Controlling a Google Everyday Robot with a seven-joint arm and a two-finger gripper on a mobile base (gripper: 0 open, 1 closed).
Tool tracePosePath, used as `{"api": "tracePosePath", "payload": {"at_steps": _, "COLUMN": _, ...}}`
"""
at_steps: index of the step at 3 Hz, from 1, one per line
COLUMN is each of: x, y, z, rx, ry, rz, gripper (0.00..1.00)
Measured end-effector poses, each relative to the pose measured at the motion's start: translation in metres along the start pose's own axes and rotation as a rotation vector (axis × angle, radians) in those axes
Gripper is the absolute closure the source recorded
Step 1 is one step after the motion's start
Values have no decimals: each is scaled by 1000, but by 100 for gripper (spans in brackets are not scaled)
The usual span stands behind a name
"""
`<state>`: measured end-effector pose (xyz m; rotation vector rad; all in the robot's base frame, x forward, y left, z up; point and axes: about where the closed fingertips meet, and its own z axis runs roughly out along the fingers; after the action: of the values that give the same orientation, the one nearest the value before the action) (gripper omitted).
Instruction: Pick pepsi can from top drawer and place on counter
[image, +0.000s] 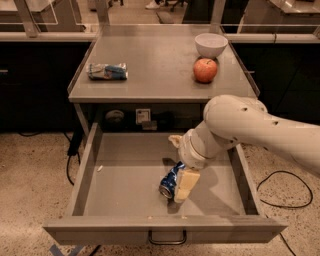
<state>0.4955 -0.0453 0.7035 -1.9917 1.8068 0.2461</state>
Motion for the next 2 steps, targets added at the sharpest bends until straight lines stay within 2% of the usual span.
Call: {"api": "tracePosePath", "payload": {"at_steps": 2, "x": 8, "y": 19, "z": 23, "rx": -91, "ry": -92, "rz": -24, "gripper": 0}}
